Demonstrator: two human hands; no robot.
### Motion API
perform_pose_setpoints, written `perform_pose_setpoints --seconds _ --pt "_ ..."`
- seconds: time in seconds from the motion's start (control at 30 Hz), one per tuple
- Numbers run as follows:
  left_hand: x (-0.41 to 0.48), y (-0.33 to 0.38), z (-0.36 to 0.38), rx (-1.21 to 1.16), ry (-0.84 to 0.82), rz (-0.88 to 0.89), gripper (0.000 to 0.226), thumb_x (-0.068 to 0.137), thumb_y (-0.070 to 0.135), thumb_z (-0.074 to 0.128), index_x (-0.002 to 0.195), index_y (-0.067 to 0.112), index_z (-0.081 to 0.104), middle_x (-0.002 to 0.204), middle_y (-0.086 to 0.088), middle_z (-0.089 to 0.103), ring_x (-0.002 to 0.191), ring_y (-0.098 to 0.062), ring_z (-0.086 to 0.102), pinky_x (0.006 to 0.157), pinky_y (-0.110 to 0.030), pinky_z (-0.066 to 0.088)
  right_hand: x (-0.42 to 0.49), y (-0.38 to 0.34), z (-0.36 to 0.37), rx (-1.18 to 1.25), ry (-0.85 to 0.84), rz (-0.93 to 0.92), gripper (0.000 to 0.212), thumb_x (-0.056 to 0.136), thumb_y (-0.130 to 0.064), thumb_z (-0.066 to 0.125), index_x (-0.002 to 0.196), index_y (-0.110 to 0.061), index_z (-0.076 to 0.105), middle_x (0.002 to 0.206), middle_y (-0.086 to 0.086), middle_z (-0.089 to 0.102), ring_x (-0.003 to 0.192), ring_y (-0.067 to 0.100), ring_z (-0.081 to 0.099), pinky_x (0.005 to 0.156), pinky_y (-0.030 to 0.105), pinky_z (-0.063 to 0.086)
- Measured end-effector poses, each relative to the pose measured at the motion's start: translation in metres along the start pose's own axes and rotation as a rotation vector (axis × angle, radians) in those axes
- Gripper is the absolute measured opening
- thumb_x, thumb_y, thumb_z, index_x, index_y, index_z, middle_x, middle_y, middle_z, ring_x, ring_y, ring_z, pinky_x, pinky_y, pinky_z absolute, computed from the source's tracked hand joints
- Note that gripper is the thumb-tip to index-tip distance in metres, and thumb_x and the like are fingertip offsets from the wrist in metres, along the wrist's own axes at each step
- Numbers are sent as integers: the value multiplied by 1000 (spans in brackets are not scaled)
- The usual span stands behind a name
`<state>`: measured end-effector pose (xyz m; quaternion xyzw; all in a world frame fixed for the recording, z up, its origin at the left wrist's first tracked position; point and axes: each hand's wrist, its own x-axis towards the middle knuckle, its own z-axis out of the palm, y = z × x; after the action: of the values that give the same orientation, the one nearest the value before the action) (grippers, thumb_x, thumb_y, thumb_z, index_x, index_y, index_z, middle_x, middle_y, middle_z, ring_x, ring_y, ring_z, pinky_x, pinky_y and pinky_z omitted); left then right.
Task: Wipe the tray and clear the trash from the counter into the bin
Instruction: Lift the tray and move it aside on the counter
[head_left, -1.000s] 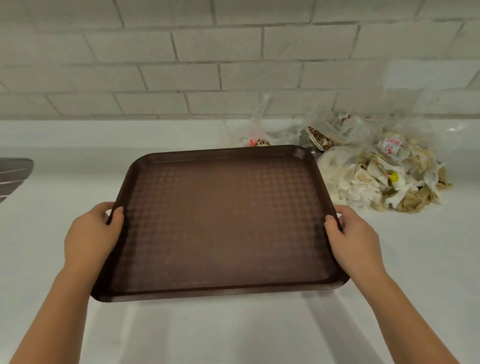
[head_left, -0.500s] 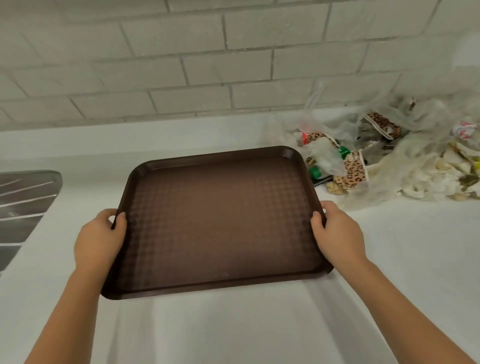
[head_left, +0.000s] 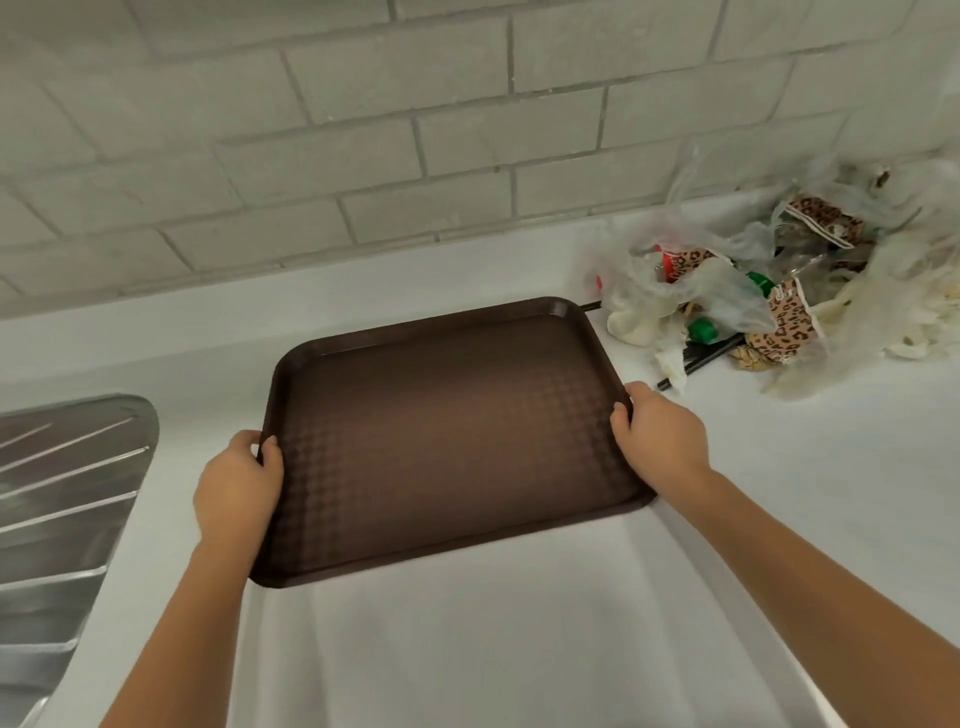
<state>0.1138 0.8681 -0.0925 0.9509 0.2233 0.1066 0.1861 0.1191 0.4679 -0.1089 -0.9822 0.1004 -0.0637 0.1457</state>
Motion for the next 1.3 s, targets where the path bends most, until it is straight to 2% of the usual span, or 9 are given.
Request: perform_pose_setpoints --seconds 0.1,0.27,0.73,0.87,0.97,1.03,1.1,1.17,1.3 --pt "11 9 9 3 -15 16 33 97 24 43 116 1 57 89 -24 65 82 -40 59 63 -36 39 16 -1 5 -42 13 0 26 96 -28 39 103 -9 55 83 9 64 70 29 59 57 31 38" --pt "29 22 20 1 -32 61 31 98 22 41 108 -2 58 83 -23 64 67 -28 48 59 -35 40 38 3 8 -71 27 20 27 96 -28 37 104 -8 54 83 11 65 73 31 61 59 32 42" --pt "29 56 37 16 -66 118 30 98 21 39 104 -3 55 85 -22 63 66 -26 47 59 -35 39 53 36 2 -52 58 75 27 96 -27 38 106 -9 56 84 11 64 74 32 61 65 37 49" --pt "26 64 40 36 -65 136 29 99 21 39 103 -3 55 85 -22 62 65 -25 47 58 -34 38 55 43 -2 -46 64 90 28 96 -26 39 107 -8 57 90 13 65 79 33 61 65 34 45" --pt "26 66 40 106 -70 144 32 99 23 38 102 -4 55 83 -20 60 65 -27 48 57 -35 39 54 45 -9 -19 44 82 31 97 -30 40 113 -10 57 100 12 65 87 32 62 69 36 47" --pt "26 70 36 199 -75 149 37 98 28 39 102 -4 58 90 -21 58 71 -31 52 59 -36 41 49 47 -16 15 51 68 38 97 -37 41 125 -13 53 111 11 63 96 31 62 72 37 48" --pt "21 78 31 309 -45 170 41 96 33 43 104 -5 58 102 -24 52 86 -37 53 64 -40 44 43 52 -25 67 98 56 44 97 -41 42 132 -16 49 120 9 60 102 30 61 75 36 48" --pt "12 93 25 333 17 237 41 93 31 51 107 -6 57 107 -28 49 94 -42 49 67 -44 45 35 60 -36 134 160 47 42 96 -39 45 131 -17 51 120 8 60 101 28 61 75 35 47" --pt "-10 144 22 207 49 431 40 89 27 58 116 -1 58 113 -30 50 102 -46 48 74 -50 47 20 86 -66 241 230 61 37 93 -30 52 127 -17 57 112 6 64 96 22 62 73 32 46"
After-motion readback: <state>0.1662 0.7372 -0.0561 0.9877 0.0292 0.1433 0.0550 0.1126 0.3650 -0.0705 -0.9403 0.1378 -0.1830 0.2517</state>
